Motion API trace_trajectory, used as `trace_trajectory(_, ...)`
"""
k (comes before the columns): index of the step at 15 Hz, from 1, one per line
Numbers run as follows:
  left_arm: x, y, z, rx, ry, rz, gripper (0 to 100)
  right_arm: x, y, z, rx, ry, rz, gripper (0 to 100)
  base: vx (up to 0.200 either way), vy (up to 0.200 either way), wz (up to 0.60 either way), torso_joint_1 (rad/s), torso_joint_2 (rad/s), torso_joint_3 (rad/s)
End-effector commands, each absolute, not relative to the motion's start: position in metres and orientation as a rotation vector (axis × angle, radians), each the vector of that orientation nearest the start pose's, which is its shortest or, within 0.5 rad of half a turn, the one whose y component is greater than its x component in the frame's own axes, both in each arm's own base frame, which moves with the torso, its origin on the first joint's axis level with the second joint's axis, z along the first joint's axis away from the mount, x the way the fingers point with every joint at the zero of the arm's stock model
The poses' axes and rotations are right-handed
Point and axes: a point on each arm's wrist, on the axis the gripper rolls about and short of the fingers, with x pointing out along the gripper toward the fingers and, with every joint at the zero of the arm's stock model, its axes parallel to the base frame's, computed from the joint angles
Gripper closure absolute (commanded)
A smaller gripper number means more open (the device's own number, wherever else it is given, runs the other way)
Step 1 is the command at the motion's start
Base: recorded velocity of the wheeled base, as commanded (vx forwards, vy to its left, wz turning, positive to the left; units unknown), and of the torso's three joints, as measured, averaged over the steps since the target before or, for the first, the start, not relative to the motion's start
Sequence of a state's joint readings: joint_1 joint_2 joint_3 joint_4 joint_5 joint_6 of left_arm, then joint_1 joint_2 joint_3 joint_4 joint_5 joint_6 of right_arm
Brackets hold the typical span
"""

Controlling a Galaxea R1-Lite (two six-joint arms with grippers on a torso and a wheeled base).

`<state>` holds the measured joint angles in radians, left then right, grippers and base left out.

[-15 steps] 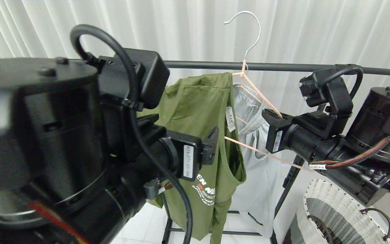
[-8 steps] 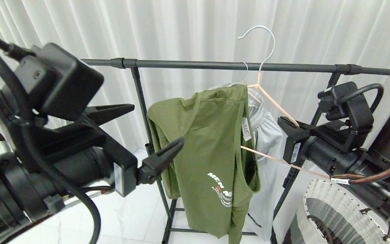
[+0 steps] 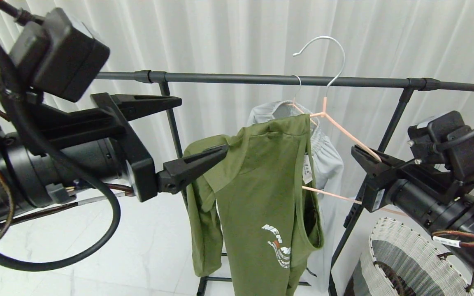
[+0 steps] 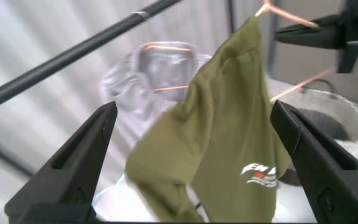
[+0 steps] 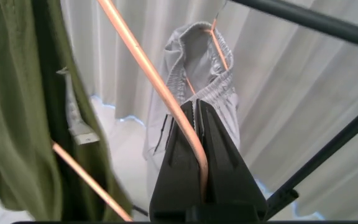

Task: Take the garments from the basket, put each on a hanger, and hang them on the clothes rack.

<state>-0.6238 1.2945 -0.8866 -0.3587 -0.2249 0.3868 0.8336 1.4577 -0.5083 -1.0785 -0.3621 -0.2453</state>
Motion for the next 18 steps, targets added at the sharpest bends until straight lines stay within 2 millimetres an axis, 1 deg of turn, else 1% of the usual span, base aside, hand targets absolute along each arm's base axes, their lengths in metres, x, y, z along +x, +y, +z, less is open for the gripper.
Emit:
trace_trajectory(1,0.179,-0.143,0.270,0.394,-0.064,-0.897,0,0.151,0.156,0.208,-0.203,-0.169,0.482,100,0.000,0.000,0.00,0.000,0.00,0.000)
trace_trajectory(2,0.179,-0.152,0.266,0.393,-0.057,-0.970,0,0.143,0.155,0.203,-0.231,-0.166,0.516,100,0.000,0.000,0.00,0.000,0.00,0.000)
trace_trajectory(4,0.180,-0.167,0.255,0.396,-0.031,-1.065,0,0.136,0.156,0.200,-0.235,-0.164,0.545,100,0.000,0.000,0.00,0.000,0.00,0.000)
trace_trajectory(7,0.192,-0.180,0.239,0.406,0.034,-1.089,0,0.134,0.158,0.200,-0.233,-0.169,0.557,100,0.000,0.000,0.00,0.000,0.00,0.000)
trace_trajectory(11,0.201,-0.181,0.232,0.401,0.060,-1.106,0,0.131,0.157,0.197,-0.247,-0.182,0.562,100,0.000,0.000,0.00,0.000,0.00,0.000)
trace_trajectory(12,0.210,-0.180,0.232,0.397,0.063,-1.101,0,0.129,0.156,0.196,-0.249,-0.193,0.566,100,0.000,0.000,0.00,0.000,0.00,0.000)
trace_trajectory(13,0.214,-0.181,0.233,0.394,0.058,-1.105,0,0.129,0.156,0.196,-0.251,-0.195,0.565,100,0.000,0.000,0.00,0.000,0.00,0.000)
trace_trajectory(16,0.219,-0.185,0.230,0.394,0.070,-1.109,0,0.126,0.159,0.195,-0.258,-0.198,0.587,100,0.000,0.000,0.00,0.000,0.00,0.000)
trace_trajectory(18,0.219,-0.185,0.227,0.395,0.077,-1.121,0,0.125,0.159,0.196,-0.257,-0.204,0.588,100,0.000,0.000,0.00,0.000,0.00,0.000)
